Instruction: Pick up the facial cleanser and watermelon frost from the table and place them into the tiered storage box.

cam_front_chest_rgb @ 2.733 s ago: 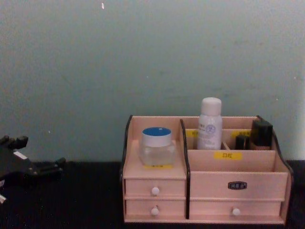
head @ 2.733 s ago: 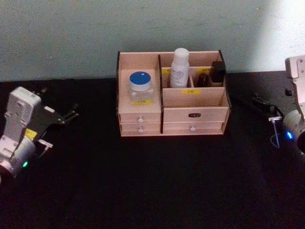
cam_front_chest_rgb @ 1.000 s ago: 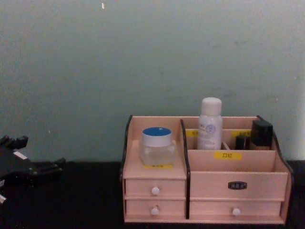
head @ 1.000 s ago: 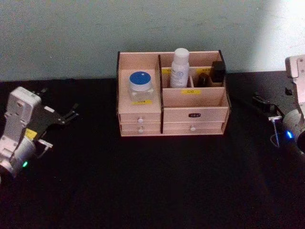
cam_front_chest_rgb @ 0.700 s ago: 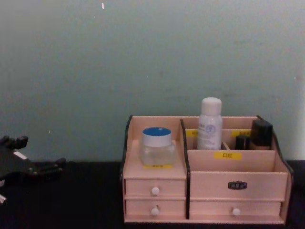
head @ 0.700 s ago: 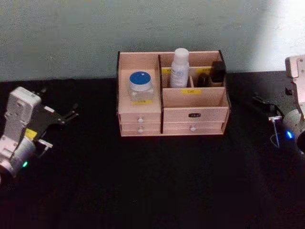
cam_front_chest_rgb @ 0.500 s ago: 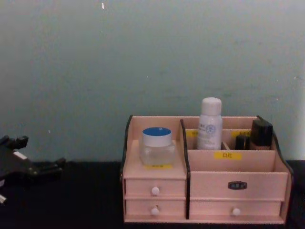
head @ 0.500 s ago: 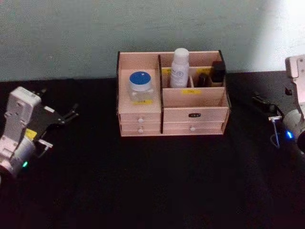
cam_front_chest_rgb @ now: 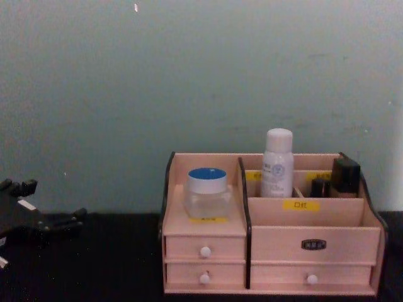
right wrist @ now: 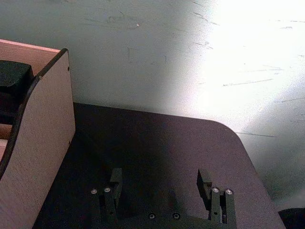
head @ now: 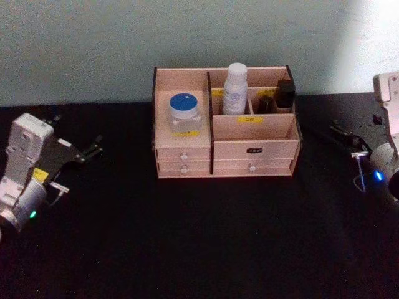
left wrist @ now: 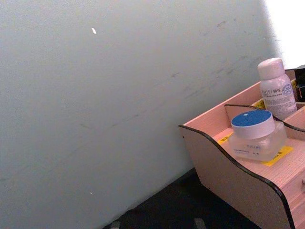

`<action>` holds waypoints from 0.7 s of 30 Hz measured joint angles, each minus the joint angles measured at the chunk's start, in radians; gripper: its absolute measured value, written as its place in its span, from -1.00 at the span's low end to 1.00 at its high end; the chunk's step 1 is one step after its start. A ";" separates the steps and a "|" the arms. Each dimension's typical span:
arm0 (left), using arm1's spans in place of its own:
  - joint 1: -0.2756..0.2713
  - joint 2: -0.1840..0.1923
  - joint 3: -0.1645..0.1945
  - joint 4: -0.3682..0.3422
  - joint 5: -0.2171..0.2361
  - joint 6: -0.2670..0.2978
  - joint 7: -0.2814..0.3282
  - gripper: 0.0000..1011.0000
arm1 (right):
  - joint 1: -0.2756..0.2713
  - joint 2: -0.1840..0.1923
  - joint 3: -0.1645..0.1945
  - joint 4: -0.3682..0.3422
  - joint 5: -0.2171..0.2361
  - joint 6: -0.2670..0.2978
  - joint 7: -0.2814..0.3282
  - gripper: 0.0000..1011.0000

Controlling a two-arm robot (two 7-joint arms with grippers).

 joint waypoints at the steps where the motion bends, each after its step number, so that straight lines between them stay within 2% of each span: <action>1: 0.000 0.000 0.000 0.000 0.000 0.000 0.000 0.98 | 0.000 0.000 0.000 0.000 0.000 0.000 0.000 0.98; 21: 0.000 0.000 0.000 0.000 0.000 0.000 0.000 0.98 | 0.000 0.000 0.000 0.000 0.000 0.000 0.000 0.98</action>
